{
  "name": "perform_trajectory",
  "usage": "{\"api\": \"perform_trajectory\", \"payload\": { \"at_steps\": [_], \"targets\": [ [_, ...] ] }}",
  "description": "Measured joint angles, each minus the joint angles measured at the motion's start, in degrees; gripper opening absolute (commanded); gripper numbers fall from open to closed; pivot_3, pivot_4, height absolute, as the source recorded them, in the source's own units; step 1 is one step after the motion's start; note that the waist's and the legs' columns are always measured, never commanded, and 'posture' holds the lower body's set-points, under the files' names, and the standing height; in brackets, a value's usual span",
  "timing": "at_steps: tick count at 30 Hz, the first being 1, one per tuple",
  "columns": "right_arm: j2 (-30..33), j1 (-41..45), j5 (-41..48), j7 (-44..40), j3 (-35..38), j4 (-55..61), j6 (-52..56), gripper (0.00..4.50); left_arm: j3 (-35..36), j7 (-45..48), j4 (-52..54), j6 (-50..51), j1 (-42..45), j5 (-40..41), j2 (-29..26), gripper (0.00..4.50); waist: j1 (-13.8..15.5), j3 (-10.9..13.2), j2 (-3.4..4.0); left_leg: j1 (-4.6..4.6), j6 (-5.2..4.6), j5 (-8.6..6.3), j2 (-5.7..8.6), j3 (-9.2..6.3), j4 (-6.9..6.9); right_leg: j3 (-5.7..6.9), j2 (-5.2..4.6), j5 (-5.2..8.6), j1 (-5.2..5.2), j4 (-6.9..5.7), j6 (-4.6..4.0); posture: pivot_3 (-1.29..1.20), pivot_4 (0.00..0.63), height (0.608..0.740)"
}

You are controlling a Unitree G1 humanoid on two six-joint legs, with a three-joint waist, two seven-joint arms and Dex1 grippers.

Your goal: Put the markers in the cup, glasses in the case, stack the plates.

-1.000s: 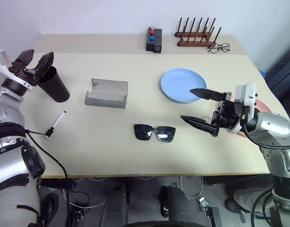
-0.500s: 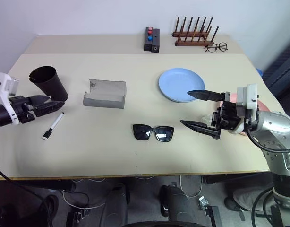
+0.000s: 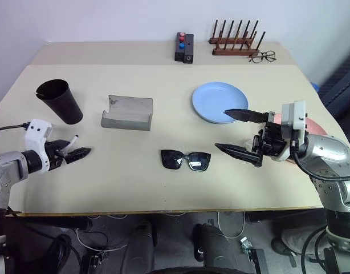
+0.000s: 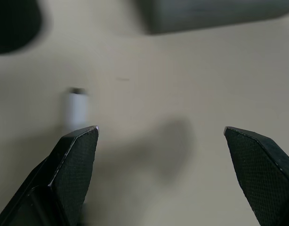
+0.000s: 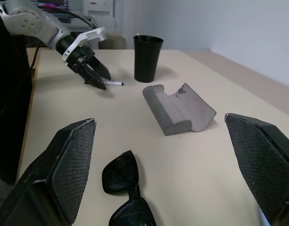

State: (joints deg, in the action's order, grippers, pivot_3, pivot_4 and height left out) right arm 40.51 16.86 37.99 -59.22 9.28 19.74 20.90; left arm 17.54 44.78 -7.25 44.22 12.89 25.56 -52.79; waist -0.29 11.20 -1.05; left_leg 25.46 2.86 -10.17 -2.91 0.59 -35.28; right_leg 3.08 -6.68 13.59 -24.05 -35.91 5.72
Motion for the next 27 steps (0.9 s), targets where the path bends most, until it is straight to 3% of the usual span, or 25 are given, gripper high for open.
{"api": "perform_trajectory", "payload": {
  "at_steps": [7,15,18,26,27],
  "targets": [
    [0.0,0.03,-0.09,0.57,0.01,0.18,0.06,4.5,1.65,-0.2,-1.86,0.35,1.85,-0.54,-2.16,4.42,-0.15,0.0,0.0,0.03,0.0,0.0,0.0,0.02,0.02,0.0,0.0,-0.01,-0.03,-0.01,0.01,0.0,0.15,0.74],
    [-0.02,0.88,-0.65,1.56,-0.39,0.17,0.34,4.5,-1.47,0.12,-4.25,1.34,0.91,-2.6,-2.13,4.42,-0.24,0.0,0.0,0.01,0.0,0.0,-0.01,0.03,0.04,-0.01,0.0,0.0,-0.04,-0.02,0.0,0.0,0.15,0.74],
    [-0.01,0.89,-0.66,1.58,-0.41,0.17,0.65,4.5,-2.34,0.32,-5.23,1.7,2.0,-3.16,-2.41,3.69,-0.17,0.0,0.01,0.0,0.0,0.0,0.0,0.03,0.04,-0.01,0.0,0.0,-0.03,-0.01,0.0,0.0,0.15,0.74],
    [-0.02,0.69,-0.74,1.66,-0.4,0.17,0.64,4.5,-3.52,0.77,-11.79,0.34,5.89,-5.65,-2.4,0.04,-0.02,-0.03,0.06,-0.03,0.0,0.0,0.01,0.05,0.03,-0.01,-0.02,0.0,0.0,-0.01,0.01,0.0,0.15,0.74],
    [-0.02,0.48,-0.74,1.66,-0.36,0.17,0.6,4.5,-3.54,1.12,-11.81,0.38,6.01,-5.65,-2.38,0.01,0.04,-0.03,0.06,-0.03,0.0,0.0,0.01,0.05,0.03,-0.01,-0.02,0.0,0.01,-0.01,0.01,0.0,0.15,0.74]
  ]
}}
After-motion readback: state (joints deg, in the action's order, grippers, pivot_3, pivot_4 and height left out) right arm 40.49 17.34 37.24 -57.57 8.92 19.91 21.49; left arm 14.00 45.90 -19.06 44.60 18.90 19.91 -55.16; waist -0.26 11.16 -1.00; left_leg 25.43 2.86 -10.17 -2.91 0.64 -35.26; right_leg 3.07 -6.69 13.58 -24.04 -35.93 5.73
